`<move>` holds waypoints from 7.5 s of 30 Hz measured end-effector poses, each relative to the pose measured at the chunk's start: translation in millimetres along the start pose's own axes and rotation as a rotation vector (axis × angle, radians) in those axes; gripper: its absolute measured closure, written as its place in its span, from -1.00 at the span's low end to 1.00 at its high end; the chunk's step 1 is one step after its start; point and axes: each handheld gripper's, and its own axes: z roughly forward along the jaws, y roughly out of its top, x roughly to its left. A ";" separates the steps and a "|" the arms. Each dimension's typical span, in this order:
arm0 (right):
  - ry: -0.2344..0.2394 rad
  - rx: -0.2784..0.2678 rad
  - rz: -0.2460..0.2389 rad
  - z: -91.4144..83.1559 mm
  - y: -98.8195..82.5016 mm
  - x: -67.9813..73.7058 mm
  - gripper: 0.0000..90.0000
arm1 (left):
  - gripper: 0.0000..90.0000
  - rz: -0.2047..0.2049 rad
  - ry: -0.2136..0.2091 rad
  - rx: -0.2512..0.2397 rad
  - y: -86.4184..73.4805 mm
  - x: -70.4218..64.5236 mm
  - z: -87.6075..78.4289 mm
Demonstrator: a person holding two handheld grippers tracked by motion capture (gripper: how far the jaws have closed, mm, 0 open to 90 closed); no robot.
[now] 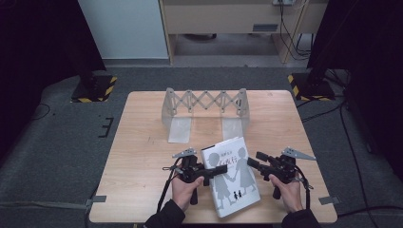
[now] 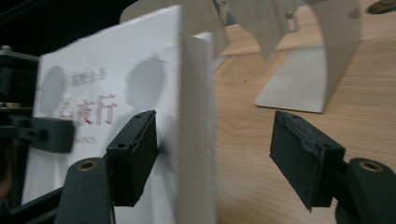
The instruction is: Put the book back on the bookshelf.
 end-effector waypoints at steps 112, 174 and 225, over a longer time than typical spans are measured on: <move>-0.550 0.359 -0.244 -3.4 -23.8 -45.1 -0.87 | 0.15 0.361 0.747 -0.202 91.6 46.9 -81.3; -0.556 0.361 -0.237 -1.8 -23.8 -44.5 -0.90 | 0.03 0.313 0.735 -0.319 54.2 64.9 -63.0; -0.555 0.361 -0.246 -0.8 -23.3 -45.4 -0.92 | 0.08 0.402 0.858 -0.339 67.8 70.7 -26.2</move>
